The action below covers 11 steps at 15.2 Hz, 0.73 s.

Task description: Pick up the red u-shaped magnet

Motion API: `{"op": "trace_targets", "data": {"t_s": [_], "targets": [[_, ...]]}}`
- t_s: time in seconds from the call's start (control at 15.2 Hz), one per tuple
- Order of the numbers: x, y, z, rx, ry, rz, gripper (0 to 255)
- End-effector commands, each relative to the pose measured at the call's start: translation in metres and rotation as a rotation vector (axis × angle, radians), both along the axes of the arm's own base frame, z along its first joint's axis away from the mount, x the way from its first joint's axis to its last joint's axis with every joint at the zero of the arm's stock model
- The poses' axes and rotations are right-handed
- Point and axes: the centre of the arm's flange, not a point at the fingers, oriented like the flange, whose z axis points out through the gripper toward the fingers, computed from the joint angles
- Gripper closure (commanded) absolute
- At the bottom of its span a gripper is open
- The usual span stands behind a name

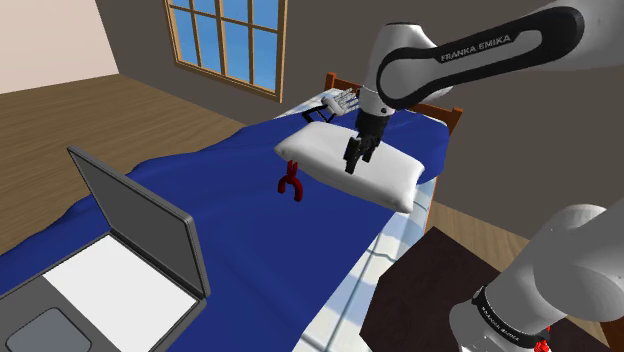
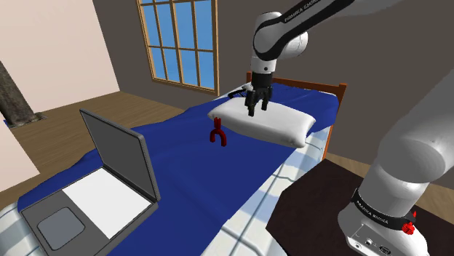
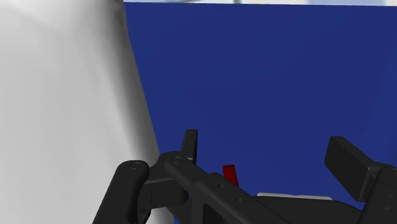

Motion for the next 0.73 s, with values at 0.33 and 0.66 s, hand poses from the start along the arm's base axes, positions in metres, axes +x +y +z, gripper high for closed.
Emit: {"op": "trace_targets", "data": {"t_s": [0.33, 0.66], "targets": [[0.063, 0.019, -0.061, -0.007, -0.045, 0.074, 0], [0.110, 0.035, -0.100, -0.012, -0.075, 0.126, 0]]}}
